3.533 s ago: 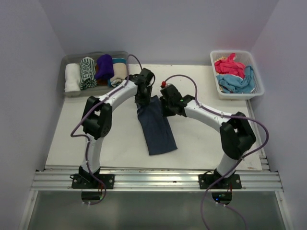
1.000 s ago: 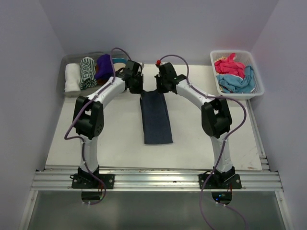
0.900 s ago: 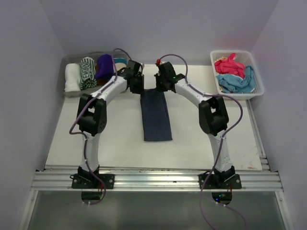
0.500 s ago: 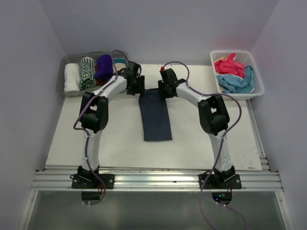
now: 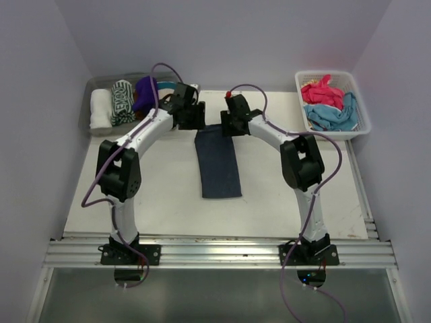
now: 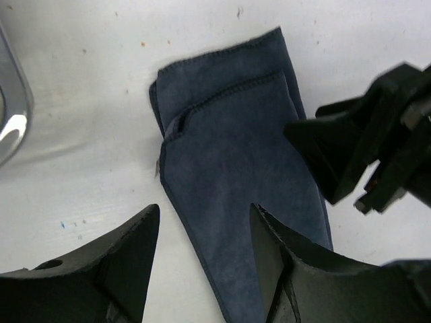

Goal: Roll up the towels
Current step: Fold the towel

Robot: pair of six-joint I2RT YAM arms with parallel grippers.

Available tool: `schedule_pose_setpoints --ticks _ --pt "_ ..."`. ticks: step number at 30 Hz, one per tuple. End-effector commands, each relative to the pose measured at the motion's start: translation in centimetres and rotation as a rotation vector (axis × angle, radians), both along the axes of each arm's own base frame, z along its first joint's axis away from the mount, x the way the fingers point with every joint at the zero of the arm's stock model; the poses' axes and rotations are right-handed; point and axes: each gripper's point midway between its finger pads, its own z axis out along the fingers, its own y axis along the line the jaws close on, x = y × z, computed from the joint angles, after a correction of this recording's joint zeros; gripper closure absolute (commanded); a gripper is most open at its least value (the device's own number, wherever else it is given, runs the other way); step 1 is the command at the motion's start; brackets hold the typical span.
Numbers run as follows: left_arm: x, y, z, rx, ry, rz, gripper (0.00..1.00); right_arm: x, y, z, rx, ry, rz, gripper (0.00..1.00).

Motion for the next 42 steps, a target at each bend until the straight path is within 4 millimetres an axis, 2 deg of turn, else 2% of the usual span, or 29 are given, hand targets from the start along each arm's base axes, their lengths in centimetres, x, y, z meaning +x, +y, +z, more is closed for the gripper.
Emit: schedule_pose_setpoints --ticks 1,2,6,7,8,9,10,14,17,18,19,21,22,23,25,26,28,29,30,31,32,33,34,35,38,42 --pt "-1.9 -0.4 2.4 -0.033 -0.036 -0.031 0.41 0.1 -1.0 -1.6 -0.039 0.037 -0.033 0.56" --pt "-2.8 -0.4 1.7 -0.029 -0.018 -0.036 0.41 0.0 -1.0 -1.7 -0.038 0.041 -0.035 0.6" --pt "-5.7 -0.9 1.3 -0.013 0.006 -0.065 0.41 0.3 -1.2 -2.1 -0.021 0.043 -0.051 0.79" --pt "-6.4 -1.0 1.7 -0.017 -0.001 -0.073 0.41 0.5 -1.4 -1.9 -0.018 0.042 -0.055 0.86" --pt "-7.4 -1.0 0.8 -0.012 0.028 -0.074 0.41 0.5 -1.6 -1.9 -0.017 0.043 -0.06 0.93" --pt "-8.1 -1.6 0.6 -0.014 0.029 -0.089 0.41 0.5 -1.9 -2.0 -0.018 0.045 -0.072 0.99" --pt "-9.2 -1.5 0.3 -0.013 0.043 -0.095 0.41 0.7 -2.3 -1.9 -0.013 0.043 -0.083 1.0" --pt "-11.7 -1.3 -0.5 -0.015 0.073 -0.096 0.41 0.6 -3.4 -1.9 0.014 0.047 -0.115 1.0" --pt "-13.2 -0.8 -0.7 -0.013 0.083 -0.096 0.41 0.3 -3.1 -0.9 0.052 0.04 -0.089 1.0" --pt "-13.6 -0.7 -0.8 -0.012 0.085 -0.097 0.41 0.3 -2.8 -0.5 0.07 0.03 -0.079 0.91" --pt "-14.0 -0.4 -0.6 -0.013 0.085 -0.09 0.41 0.3 -2.6 0.9 0.083 0.008 -0.073 0.81" --pt "-14.8 -0.1 -0.5 -0.012 0.086 -0.091 0.41 -0.2 -2.9 1.8 0.088 -0.007 -0.074 0.58" --pt "-15.0 -0.1 -0.4 -0.015 0.087 -0.089 0.41 -0.4 -3.3 2.3 0.08 -0.017 -0.086 0.57" --pt "-15.5 -0.1 -0.5 -0.016 0.09 -0.094 0.41 -1.1 -3.9 3.6 0.08 -0.036 -0.097 0.57" --pt "-16.3 0.2 -0.7 -0.02 0.102 -0.087 0.41 -2.2 -4.7 4.3 0.077 -0.043 -0.109 0.57" --pt "-16.7 0.3 -0.9 -0.017 0.11 -0.083 0.43 -3.9 -5.3 4.9 0.084 -0.045 -0.111 0.57" --pt "-17.5 0.8 -1.5 -0.021 0.126 -0.066 0.49 -6.0 -5.2 5.3 0.089 -0.062 -0.086 0.59" --pt "-17.8 0.8 -1.6 -0.026 0.126 -0.066 0.5 -8.0 -6.3 3.5 0.03 -0.039 -0.09 0.6" --pt "-18.1 0.9 -1.7 -0.031 0.131 -0.067 0.52 -9.3 -6.5 5.1 0.021 -0.076 -0.079 0.6" --pt "-18.6 1.0 -2.2 -0.03 0.139 -0.069 0.53 -11.0 -5.6 4.8 0.002 -0.073 -0.038 0.61" --pt "-18.9 1.0 -2.5 -0.034 0.151 -0.071 0.54 -13.2 -5.8 3.1 -0.043 -0.046 0.008 0.61" --pt "-19.0 1.1 -2.7 -0.033 0.157 -0.071 0.55 -14.3 -5.7 3.9 -0.055 -0.075 0.03 0.59" --pt "-19.2 1.2 -3.2 -0.028 0.172 -0.06 0.56 -16.1 -4.4 3.5 -0.074 -0.073 0.09 0.58" --pt "-19.4 1.3 -3.4 -0.025 0.183 -0.058 0.57 -17.6 -4.5 2.6 -0.113 -0.063 0.134 0.58" --pt "-19.5 1.5 -3.9 -0.016 0.195 -0.041 0.59 -20.7 -3.5 1.9 -0.182 -0.077 0.241 0.54" --pt "-19.8 0.7 -4.4 -0.044 0.229 -0.061 0.62 -22.3 -3.5 1.0 -0.208 -0.049 0.237 0.48"
